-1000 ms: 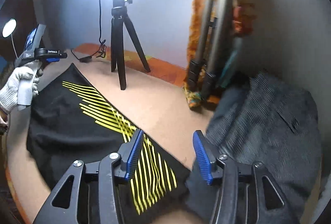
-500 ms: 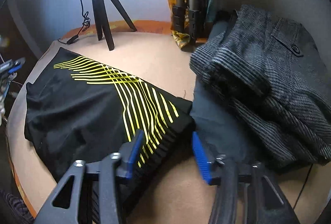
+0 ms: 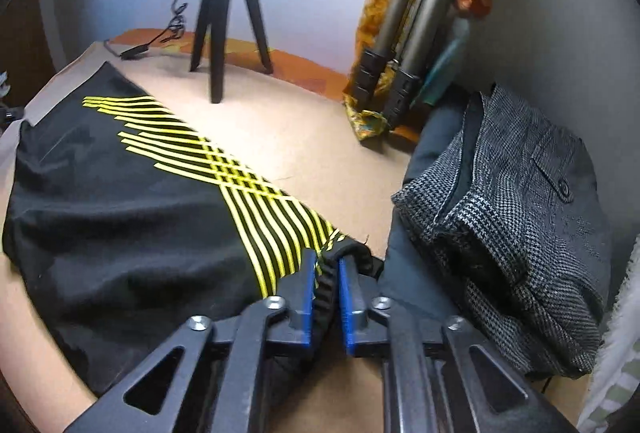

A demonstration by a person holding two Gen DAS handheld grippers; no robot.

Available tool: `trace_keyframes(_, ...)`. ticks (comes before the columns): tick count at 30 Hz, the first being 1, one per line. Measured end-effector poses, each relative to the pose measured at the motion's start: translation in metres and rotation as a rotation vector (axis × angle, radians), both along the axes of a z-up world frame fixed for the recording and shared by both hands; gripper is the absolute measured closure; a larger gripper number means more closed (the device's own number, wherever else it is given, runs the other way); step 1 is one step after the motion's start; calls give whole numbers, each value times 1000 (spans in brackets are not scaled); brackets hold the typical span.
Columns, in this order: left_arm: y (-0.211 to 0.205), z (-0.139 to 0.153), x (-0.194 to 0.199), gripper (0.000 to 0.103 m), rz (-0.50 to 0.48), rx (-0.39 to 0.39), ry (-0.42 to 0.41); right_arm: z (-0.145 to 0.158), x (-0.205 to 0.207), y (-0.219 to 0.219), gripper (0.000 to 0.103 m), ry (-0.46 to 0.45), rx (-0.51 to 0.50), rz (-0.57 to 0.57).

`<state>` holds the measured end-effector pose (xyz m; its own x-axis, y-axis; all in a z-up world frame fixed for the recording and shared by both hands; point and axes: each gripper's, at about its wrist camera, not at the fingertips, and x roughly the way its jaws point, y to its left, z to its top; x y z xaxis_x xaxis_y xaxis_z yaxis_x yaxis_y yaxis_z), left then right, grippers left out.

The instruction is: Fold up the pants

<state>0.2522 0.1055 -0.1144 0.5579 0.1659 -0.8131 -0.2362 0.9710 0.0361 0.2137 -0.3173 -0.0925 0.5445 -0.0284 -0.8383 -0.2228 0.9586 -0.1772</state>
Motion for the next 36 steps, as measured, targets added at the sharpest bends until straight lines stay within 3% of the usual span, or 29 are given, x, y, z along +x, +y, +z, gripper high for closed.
trace_keyframes(1,0,-3,1,66,0,31,11,2,-2,0,72,-3,-11,3)
trace_keyframes(4,4,-15,7,66,30,127,44,14,-18,1,63,-19,-23,5)
trace_keyframes(6,10,-12,2,66,47,123,29,24,-29,0,55,-26,7,-4)
trace_keyframes(8,8,-3,-7,66,27,115,-2,32,-44,-4,39,-34,54,-25)
trace_keyframes(13,-33,24,-43,66,-149,32,-70,34,-84,-10,38,-1,156,-81)
trace_keyframes(20,-105,29,-79,66,-399,-68,-40,7,-119,-22,35,108,333,-219)
trace_keyframes(25,-143,15,-81,66,-481,-21,4,-5,-128,-35,35,139,467,-305)
trace_keyframes(29,-152,-3,-75,66,-530,4,64,-15,-129,-35,35,172,576,-316)
trace_keyframes(36,-153,-14,-83,66,-565,95,80,-27,-121,-25,34,201,709,-321)
